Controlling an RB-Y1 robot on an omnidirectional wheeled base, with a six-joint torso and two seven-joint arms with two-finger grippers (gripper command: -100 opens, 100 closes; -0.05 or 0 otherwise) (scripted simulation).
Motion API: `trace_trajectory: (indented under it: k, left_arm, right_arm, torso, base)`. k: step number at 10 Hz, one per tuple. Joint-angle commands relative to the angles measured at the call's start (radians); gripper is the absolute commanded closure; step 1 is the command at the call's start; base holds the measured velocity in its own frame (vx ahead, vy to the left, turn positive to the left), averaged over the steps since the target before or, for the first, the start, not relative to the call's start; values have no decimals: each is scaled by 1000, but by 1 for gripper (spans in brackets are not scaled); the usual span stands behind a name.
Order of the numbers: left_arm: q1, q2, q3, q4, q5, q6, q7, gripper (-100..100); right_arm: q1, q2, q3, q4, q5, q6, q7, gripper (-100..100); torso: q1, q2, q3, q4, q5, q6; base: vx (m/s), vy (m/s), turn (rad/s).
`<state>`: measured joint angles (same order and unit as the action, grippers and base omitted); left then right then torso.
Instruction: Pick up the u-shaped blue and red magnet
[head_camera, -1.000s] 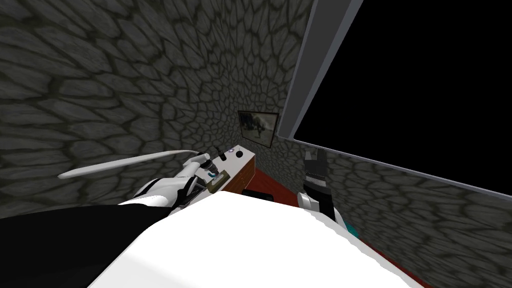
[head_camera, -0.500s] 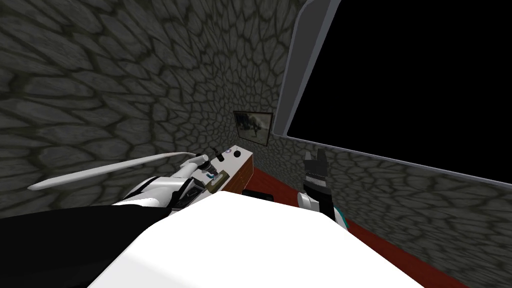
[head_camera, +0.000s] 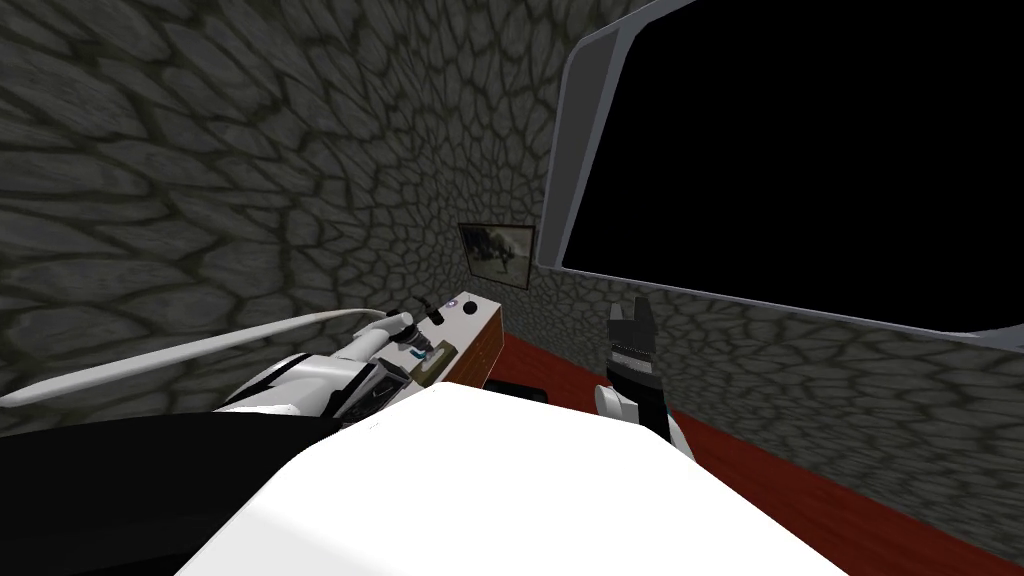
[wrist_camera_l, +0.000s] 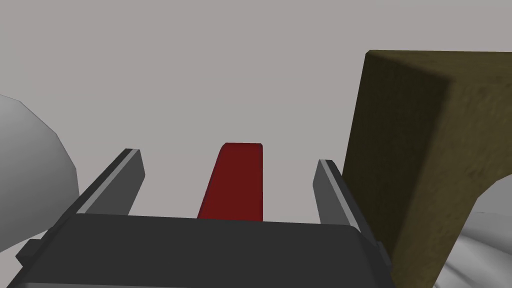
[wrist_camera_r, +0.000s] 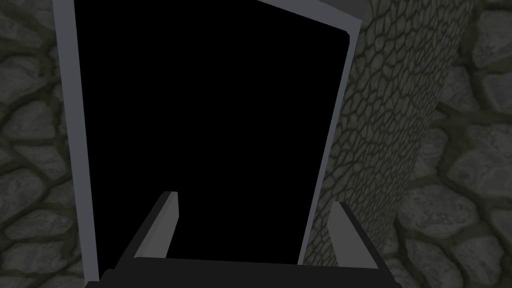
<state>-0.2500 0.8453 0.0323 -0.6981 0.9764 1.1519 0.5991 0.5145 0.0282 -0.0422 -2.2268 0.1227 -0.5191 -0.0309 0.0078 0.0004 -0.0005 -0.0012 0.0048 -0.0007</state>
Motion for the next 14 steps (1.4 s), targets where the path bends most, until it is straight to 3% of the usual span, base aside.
trace_trajectory:
  k: [1,4,5,6,10,11,12,13,14]
  left_arm:
    - [18,26,-50,14,50,-36,38,-100]
    - [31,51,-117,24,136,-64,73,-100]
    - [20,46,-105,33,117,-62,61,-100]
    - [22,46,-107,32,120,-64,65,100]
    - [22,46,-107,32,121,-61,65,100]
    - [22,45,-107,32,121,-61,66,0]
    - [18,26,-65,14,78,-36,38,100]
    - [4,2,-35,3,47,-7,4,100]
    - [4,2,-13,3,19,-7,4,100]
  right_arm:
    - [0,0,0,0,0,0,0,0]
    - [0,0,0,0,0,0,0,0]
    - [0,0,0,0,0,0,0,0]
    - [0,0,0,0,0,0,0,0]
    - [0,0,0,0,0,0,0,0]
    - [0,0,0,0,0,0,0,0]
    - [0,0,0,0,0,0,0,0]
    - [1,0,0,0,0,0,0,0]
    - [1,0,0,0,0,0,0,0]
  torso:
    - [0,0,0,0,0,0]
    - [3,0,-1,-2,3,-1]
    - [4,-1,-2,-2,4,-2]
    - [4,-3,-3,-3,4,-2]
    - [4,-6,-4,-3,4,-2]
    - [4,-6,-5,-3,4,-2]
    - [4,-6,-5,-3,4,-2]
    - [3,-8,-6,-4,3,-4]
    - [3,-12,-8,-4,3,-2]
  base:
    - [-79,28,-206]
    - [-74,20,-169]
    - [-23,4,-5]
    - [-6,1,1]
    - [0,0,0]
    - [0,0,0]
    - [61,-18,296]
    - [128,-29,357]
    - [95,-34,132]
